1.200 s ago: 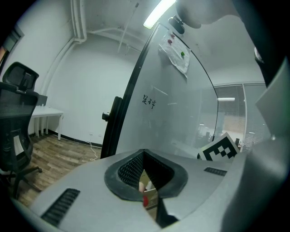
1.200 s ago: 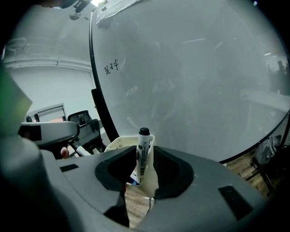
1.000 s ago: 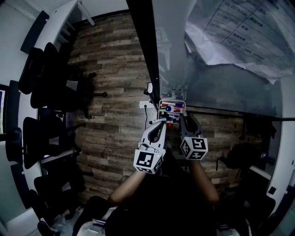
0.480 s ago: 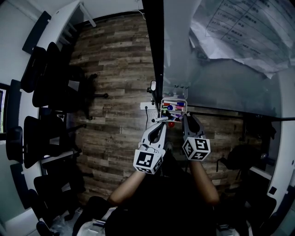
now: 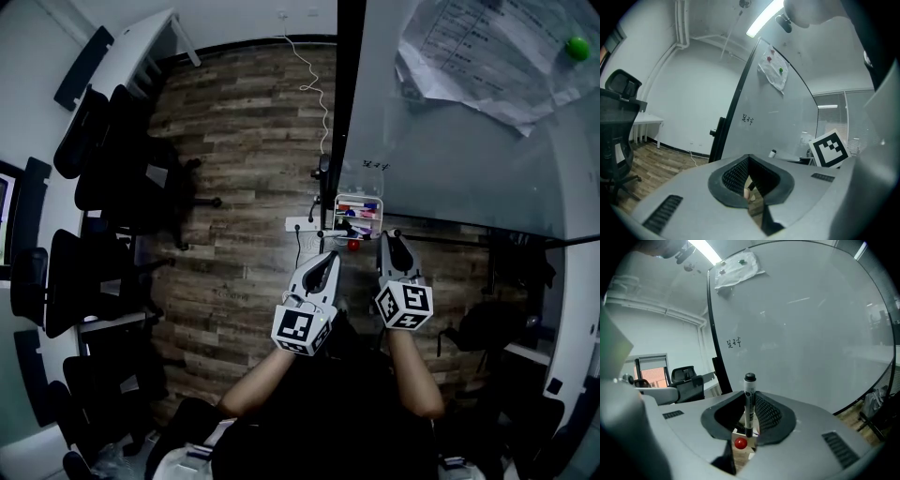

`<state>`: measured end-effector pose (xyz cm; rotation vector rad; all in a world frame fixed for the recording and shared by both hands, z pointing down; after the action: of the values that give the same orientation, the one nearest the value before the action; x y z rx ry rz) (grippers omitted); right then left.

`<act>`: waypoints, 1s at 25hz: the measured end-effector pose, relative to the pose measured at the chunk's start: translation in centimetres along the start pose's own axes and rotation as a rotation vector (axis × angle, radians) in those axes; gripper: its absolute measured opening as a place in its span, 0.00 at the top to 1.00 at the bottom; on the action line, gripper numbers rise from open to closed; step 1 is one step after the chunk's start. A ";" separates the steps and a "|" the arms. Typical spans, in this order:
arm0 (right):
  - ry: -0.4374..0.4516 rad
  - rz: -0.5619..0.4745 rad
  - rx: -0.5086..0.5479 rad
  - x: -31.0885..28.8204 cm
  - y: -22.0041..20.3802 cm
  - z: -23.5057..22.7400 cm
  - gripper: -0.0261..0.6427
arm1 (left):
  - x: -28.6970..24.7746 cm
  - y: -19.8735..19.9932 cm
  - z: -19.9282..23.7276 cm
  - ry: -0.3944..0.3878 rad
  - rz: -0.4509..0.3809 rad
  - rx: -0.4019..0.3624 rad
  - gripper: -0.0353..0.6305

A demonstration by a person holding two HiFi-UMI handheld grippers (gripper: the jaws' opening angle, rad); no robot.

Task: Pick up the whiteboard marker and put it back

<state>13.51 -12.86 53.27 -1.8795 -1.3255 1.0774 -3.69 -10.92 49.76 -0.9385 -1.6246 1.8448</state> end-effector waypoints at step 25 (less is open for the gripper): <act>0.006 -0.119 0.060 17.2 -1.7 8.8 0.85 | 14.0 2.3 -4.4 -0.081 -0.091 -0.026 0.94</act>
<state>8.06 4.05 45.51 -1.7366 -1.3676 1.0382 -9.06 2.08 44.90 -0.7970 -1.7138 1.8255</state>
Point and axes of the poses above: the fingertips, and each gripper's own axes: x backward along the fingers, z to its left, y out of its top, the point moved 6 cm from there along x, backward along the fingers, and after that the axes turned 13 degrees about -x, right-handed, at the moved point
